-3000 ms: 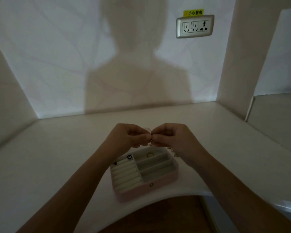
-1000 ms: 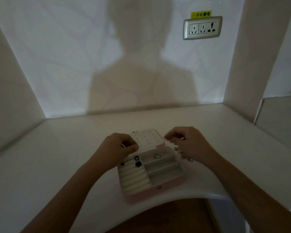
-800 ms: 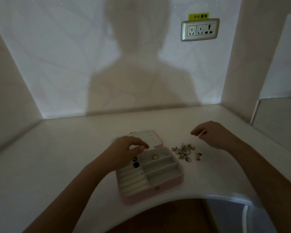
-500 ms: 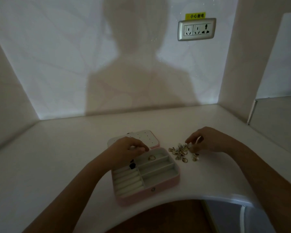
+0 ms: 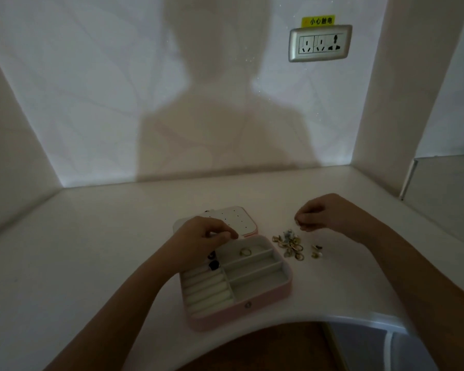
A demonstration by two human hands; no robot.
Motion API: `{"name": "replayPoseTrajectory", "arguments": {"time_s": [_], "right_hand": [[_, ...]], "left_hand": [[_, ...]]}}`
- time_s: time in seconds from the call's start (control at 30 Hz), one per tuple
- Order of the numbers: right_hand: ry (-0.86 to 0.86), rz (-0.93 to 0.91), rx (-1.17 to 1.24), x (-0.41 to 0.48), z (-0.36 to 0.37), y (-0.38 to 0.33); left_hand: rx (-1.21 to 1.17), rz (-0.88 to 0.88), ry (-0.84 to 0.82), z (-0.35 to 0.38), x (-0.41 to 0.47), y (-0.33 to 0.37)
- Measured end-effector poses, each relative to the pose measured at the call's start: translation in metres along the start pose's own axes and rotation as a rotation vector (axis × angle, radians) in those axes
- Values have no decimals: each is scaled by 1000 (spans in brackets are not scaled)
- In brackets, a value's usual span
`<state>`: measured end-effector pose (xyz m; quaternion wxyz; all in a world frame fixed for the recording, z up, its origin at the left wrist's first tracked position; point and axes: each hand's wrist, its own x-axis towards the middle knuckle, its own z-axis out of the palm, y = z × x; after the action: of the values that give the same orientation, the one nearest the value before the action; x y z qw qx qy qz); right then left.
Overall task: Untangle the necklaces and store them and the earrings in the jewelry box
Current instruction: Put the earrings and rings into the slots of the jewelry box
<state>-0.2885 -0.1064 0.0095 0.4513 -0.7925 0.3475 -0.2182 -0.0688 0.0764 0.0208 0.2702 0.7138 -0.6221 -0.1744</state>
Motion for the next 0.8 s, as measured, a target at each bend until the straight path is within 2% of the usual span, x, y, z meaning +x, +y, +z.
{"name": "replayPoseTrajectory", "arguments": {"time_s": [0.1,0.27,0.37,0.57,0.67,0.8], "right_hand": [[-126,4,350,-4,7,-16],[-315,-78,504,-3,36,-48],[-353,-162,490,-1,61,-64],[-214,-337,345,2,91,-78],[-204,-333,314,4,97,-76],[-157,-302,126,8,102,-66]], "left_hand": [[-162,-5,97,-3,-2,4],[-531,-2,210,-10,-9,14],[-639,-17,201,-14,-11,13],[-677,-67,211,-27,-16,5],[-624,-117,188,-34,-18,2],[-485,-186,36,-41,-22,0]]}}
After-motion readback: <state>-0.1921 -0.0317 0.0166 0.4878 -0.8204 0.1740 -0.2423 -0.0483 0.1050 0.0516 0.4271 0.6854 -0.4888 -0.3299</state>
